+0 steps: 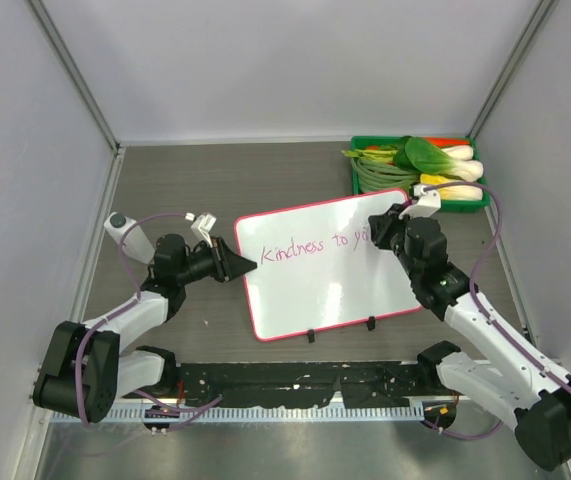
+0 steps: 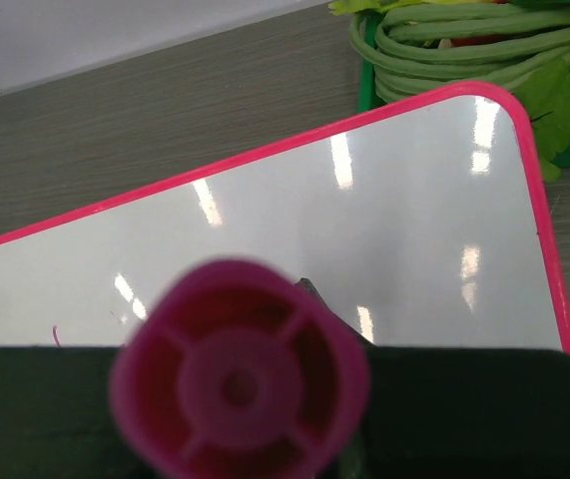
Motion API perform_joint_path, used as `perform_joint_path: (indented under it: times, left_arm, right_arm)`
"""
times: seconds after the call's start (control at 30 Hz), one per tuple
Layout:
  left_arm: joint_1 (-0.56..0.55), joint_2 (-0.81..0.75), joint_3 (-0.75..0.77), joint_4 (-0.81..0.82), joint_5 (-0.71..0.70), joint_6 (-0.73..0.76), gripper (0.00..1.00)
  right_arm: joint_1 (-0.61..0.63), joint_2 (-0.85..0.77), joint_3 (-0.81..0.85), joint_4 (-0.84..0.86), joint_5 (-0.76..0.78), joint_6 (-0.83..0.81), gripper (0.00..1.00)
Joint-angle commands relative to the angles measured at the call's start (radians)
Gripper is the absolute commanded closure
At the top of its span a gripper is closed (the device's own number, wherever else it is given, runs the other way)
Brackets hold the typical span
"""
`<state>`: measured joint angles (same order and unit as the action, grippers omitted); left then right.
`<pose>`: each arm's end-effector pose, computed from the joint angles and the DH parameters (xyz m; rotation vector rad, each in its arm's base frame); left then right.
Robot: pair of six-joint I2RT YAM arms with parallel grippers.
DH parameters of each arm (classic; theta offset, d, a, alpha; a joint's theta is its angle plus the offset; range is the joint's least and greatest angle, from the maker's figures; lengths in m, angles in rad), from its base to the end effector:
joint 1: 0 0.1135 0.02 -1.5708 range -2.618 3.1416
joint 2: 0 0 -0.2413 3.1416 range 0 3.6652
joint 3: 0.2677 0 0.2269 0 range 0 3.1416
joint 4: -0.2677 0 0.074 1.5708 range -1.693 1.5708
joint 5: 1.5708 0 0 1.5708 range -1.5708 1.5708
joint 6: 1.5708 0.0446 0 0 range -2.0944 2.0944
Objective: Write a sentence on the whiteboard
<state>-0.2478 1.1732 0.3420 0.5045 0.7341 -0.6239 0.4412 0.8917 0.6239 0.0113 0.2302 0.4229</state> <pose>0.2058 -0.0829 0.1804 0.1632 2.0123 -1.2675 0.1933 0.0800 0.2715 0.1466 1.8329 0.3994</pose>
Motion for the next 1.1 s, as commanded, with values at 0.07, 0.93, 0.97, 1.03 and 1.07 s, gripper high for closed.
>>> perform_joint_path:
  times: [0.07,0.93,0.97,1.03,1.07]
  left_arm:
    - [-0.025,0.011,0.000,-0.052,-0.012,0.073,1.00]
    - [-0.025,0.009,0.003,-0.058,-0.007,0.076,1.00]
    - [-0.025,0.006,0.002,-0.057,-0.009,0.075,1.00]
    - [-0.025,0.005,0.000,-0.057,-0.010,0.076,1.00]
    - [-0.025,0.006,0.000,-0.057,-0.010,0.076,1.00]
  right_arm:
    - [-0.016,-0.027,-0.006,0.050,0.055,0.010,0.98]
    - [-0.044,0.029,-0.043,0.041,0.044,0.025,0.99]
    - [-0.044,0.026,-0.044,0.038,0.038,0.027,0.99]
    - [-0.044,0.018,-0.049,0.033,0.029,0.028,0.99]
    - [-0.044,0.019,-0.050,0.030,0.024,0.027,0.99]
